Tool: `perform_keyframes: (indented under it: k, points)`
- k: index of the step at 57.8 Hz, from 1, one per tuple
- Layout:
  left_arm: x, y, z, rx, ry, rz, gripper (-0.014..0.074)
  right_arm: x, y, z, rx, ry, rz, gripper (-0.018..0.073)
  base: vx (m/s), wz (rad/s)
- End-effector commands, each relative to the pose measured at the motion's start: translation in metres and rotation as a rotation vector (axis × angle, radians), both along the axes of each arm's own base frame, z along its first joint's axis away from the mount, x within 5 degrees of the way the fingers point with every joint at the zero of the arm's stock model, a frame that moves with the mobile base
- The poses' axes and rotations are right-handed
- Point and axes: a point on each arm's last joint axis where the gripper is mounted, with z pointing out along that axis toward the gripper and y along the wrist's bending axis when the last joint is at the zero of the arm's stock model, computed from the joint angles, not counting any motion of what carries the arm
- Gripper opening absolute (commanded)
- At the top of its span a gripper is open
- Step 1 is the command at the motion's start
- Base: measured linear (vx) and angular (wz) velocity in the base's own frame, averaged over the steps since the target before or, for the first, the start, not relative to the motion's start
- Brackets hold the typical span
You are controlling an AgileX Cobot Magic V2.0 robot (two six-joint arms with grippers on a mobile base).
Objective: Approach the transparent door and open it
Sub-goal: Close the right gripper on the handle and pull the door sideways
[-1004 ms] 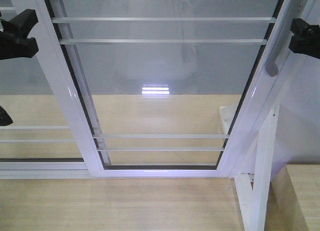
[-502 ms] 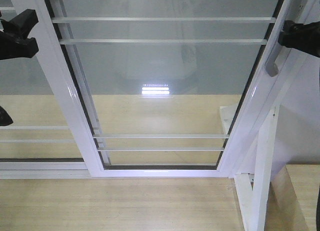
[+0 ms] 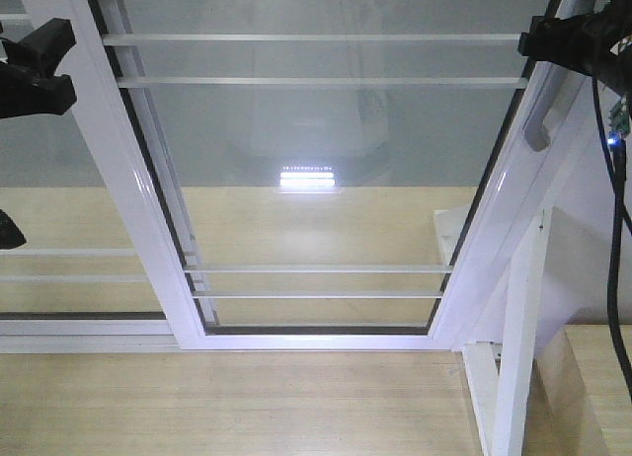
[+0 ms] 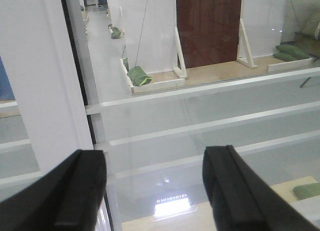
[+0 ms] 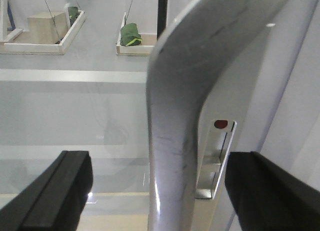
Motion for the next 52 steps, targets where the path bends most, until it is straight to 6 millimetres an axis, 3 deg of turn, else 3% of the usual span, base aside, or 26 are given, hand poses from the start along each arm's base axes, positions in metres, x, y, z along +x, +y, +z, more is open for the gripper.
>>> perform_keyframes:
  k: [1,11,27,32,45,52]
  points:
    - [-0.002,0.000,0.023,-0.011,-0.132,-0.003,0.0539,0.006,-0.007,0.035,-0.048,-0.175,-0.016,0.0593,0.00,0.00]
    - [-0.002,0.000,0.023,-0.012,-0.133,-0.003,0.0539,0.015,-0.015,0.028,-0.068,-0.162,-0.031,0.0533,0.00,0.00]
    - [-0.002,0.000,0.023,-0.012,-0.132,-0.003,0.0539,0.015,-0.015,0.026,-0.058,-0.136,-0.030,0.0163,0.00,0.00]
    - [-0.002,0.000,0.023,-0.012,-0.131,-0.003,0.0539,0.014,-0.014,0.026,-0.049,-0.126,-0.028,0.0085,0.00,0.00]
    - [-0.002,0.000,0.023,-0.012,-0.130,-0.003,0.0539,0.008,-0.008,0.038,-0.041,-0.119,-0.011,0.0064,0.00,0.00]
    - [-0.002,0.000,0.023,-0.014,-0.127,-0.003,0.0539,0.005,0.005,0.044,-0.048,-0.137,0.021,0.0068,0.00,0.00]
